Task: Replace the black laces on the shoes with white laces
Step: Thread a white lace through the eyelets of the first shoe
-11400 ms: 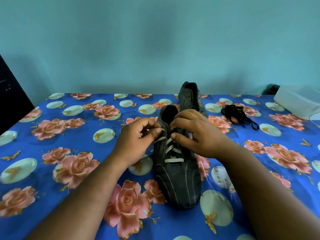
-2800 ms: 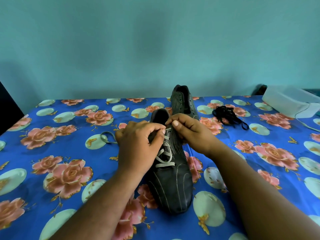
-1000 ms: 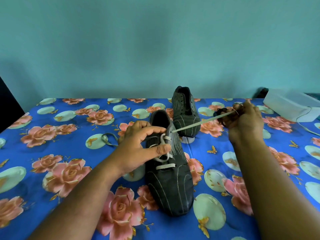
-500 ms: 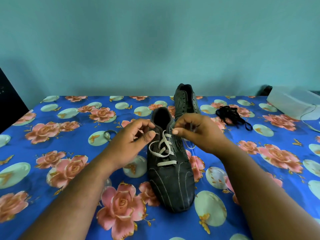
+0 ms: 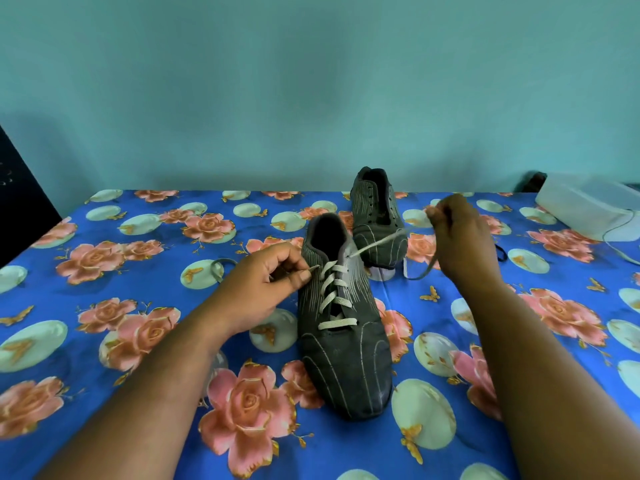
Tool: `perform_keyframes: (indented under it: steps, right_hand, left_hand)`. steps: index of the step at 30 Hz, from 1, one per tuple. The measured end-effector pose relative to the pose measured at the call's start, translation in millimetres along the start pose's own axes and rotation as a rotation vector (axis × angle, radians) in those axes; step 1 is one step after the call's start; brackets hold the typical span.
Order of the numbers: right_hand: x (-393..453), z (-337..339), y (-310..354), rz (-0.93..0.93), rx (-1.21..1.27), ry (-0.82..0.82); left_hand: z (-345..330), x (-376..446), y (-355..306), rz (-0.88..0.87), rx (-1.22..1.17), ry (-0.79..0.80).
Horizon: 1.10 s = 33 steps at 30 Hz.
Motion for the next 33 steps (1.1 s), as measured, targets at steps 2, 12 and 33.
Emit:
perform_keyframes:
  steps: [2,12,33]
  right_hand:
    - [2.3,1.0,-10.2,-0.069,-0.033,-0.009]
    - [-33.3,-40.5,53.7,0.565,0.033,0.488]
    - [-31.6,-46.0,38.5,0.037,0.647,0.612]
  left_hand:
    - [0.2,0.0,0.4,0.003,-0.004,0.0]
    - [-2.9,-1.6,-3.7,0.064,-0.143,0.001]
    - [-3.0,-0.5,-6.9,-0.042,0.056,-0.127]
Point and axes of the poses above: each hand's wrist, its own x-axis towards the middle knuckle, its own z-axis out of the back of the hand, y = z × x, the point moved 3 cm from there along x, towards the middle knuckle, and after that the axes turned 6 degrees about x, right-handed, at the moved point
